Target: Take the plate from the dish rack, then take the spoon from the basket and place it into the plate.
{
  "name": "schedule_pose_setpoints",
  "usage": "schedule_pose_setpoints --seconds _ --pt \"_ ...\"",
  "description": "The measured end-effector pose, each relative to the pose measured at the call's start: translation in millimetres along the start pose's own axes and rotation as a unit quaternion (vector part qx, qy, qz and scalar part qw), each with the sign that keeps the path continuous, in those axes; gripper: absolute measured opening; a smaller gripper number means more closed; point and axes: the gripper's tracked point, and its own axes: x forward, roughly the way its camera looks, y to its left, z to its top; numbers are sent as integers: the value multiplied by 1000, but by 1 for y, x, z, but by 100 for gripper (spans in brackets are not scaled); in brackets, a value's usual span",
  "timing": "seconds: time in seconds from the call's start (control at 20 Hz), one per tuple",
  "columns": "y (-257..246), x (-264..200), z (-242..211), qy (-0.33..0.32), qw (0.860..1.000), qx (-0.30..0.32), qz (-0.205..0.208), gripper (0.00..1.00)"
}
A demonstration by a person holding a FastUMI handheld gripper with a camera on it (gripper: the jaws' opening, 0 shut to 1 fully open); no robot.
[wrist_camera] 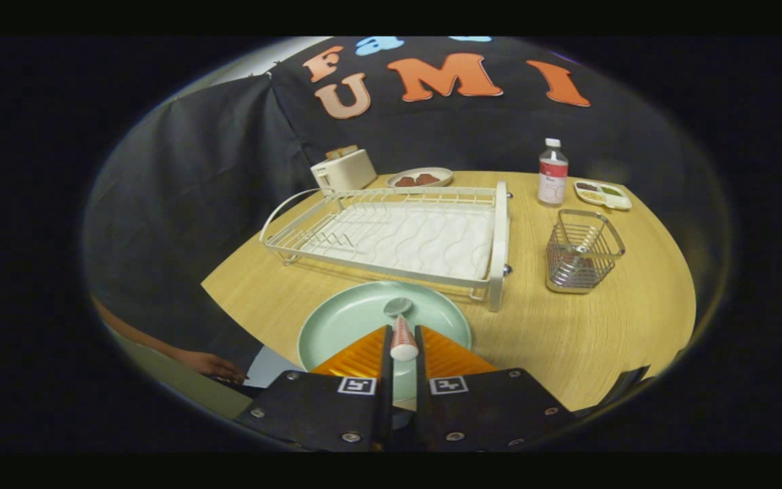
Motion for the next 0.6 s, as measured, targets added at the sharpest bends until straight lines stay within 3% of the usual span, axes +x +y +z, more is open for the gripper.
schedule_pose_setpoints --seconds 0.35,0.5,0.6 --pt "-23 -9 -12 6 999 45 -28 27" --pt "-38 -21 12 -30 996 75 -41 57" --pt "-52 -36 39 -66 993 79 -56 67"
